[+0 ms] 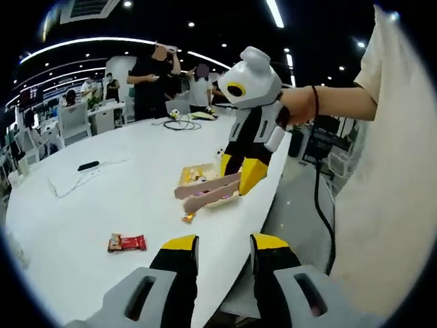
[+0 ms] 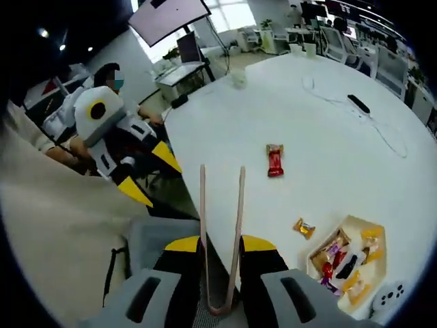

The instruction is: Place the target food into the container with the food tongs after gripping and lifting it, then release it inside without dropping or visibly crushing the food.

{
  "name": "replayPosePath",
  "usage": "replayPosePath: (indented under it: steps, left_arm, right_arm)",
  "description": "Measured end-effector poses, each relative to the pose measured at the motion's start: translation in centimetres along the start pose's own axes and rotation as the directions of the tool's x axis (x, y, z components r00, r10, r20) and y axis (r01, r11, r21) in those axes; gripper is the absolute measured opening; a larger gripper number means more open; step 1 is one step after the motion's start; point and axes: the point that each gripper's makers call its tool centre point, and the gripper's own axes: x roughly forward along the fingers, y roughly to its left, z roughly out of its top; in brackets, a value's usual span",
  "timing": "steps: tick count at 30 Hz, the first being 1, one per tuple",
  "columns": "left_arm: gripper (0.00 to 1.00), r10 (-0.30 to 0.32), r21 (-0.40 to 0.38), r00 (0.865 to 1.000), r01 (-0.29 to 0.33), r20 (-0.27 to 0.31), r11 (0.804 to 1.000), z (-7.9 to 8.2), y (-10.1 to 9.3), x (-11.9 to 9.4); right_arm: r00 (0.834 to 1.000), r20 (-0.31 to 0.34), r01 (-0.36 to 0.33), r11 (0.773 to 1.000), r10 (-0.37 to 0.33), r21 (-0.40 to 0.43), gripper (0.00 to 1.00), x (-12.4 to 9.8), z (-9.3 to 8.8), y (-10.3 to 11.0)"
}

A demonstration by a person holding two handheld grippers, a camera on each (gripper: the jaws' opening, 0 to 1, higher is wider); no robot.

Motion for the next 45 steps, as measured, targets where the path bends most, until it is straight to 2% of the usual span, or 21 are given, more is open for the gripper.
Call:
replayPosePath:
  steps: [4, 7, 10, 13, 15, 19, 21, 23, 24, 26, 28, 29, 37, 45]
  left_arm:
    - [0.31, 0.013, 0.077, 0.999, -0.01, -0.029, 0.997, -0.1, -0.1, 0.1]
    - [0.34, 0.035, 0.137, 0.999, -0.032, -0.02, 0.99, 0.3, 0.2, 0.1]
    - [0.35, 0.065, 0.225, 0.997, -0.054, -0.043, 0.973, 0.4, 0.5, 0.0]
    - [0.35, 0.075, 0.307, 0.994, -0.047, -0.08, 0.951, 0.2, 0.5, 0.2]
    - [0.35, 0.064, 0.365, 0.992, -0.02, -0.111, 0.931, 0.1, 0.1, 0.5]
    - [0.34, 0.044, 0.413, 0.989, 0.02, -0.143, 0.911, 0.0, -0.7, 0.9]
    - [0.34, 0.018, 0.408, 0.989, 0.044, -0.146, 0.912, 0.0, -1.2, 1.1]
    - [0.34, -0.022, 0.36, 0.993, 0.063, -0.118, 0.931, 0.4, -1.7, 1.2]
    - [0.34, -0.053, 0.318, 0.994, 0.082, -0.099, 0.945, 0.7, -1.9, 1.0]
    - [0.34, -0.09, 0.282, 0.993, 0.107, -0.074, 0.954, 1.0, -2.1, 0.6]
    - [0.31, -0.141, 0.231, 0.989, 0.149, -0.05, 0.961, 1.1, -2.5, 0.2]
    - [0.29, -0.147, 0.22, 0.988, 0.153, -0.044, 0.963, 1.1, -2.4, 0.0]
    - [0.16, -0.162, 0.2, 0.986, 0.168, -0.045, 0.965, 0.9, -2.1, -0.6]
    - [0.07, -0.211, 0.194, 0.976, 0.217, -0.051, 0.957, 0.9, -3.4, -0.3]
  right_arm:
    - [0.999, -0.022, -0.024, 1.0, 0.024, -0.005, 0.2, 0.2, 0.2, 0.7]
    - [0.999, -0.034, -0.039, 0.999, 0.038, -0.011, 0.2, 0.3, 0.3, 1.2]
    - [0.997, -0.054, -0.062, 0.998, 0.061, -0.016, 0.2, 0.5, 0.1, 1.8]
    - [0.994, -0.078, -0.083, 0.996, 0.081, -0.022, 0.2, 0.8, -0.1, 2.4]
    - [0.99, -0.099, -0.101, 0.995, 0.098, -0.026, 0.2, 0.9, -0.2, 2.9]
    - [0.987, -0.119, -0.114, 0.992, 0.108, -0.048, 0.2, 1.1, -0.1, 3.5]
    - [0.987, -0.138, -0.097, 0.992, 0.085, -0.081, 0.2, 1.1, -0.2, 3.2]
    - [0.984, -0.168, -0.087, 0.988, 0.065, -0.128, 0.2, 1.0, -0.6, 3.0]
    - [0.981, -0.179, -0.109, 0.98, 0.078, -0.169, 0.2, 0.9, -0.8, 3.3]
    - [0.976, -0.179, -0.164, 0.963, 0.126, -0.215, 0.2, 0.6, -1.0, 4.2]
    - [0.975, -0.167, -0.184, 0.955, 0.148, -0.231, 0.2, 0.3, -1.0, 4.6]
    - [0.974, -0.165, -0.192, 0.951, 0.155, -0.242, 0.2, 0.2, -1.0, 4.8]
    - [0.972, -0.175, -0.201, 0.937, 0.155, -0.286, 0.2, -0.1, -1.0, 4.8]
    - [0.971, -0.177, -0.207, 0.93, 0.159, -0.302, 0.2, 0.0, -0.8, 5.0]
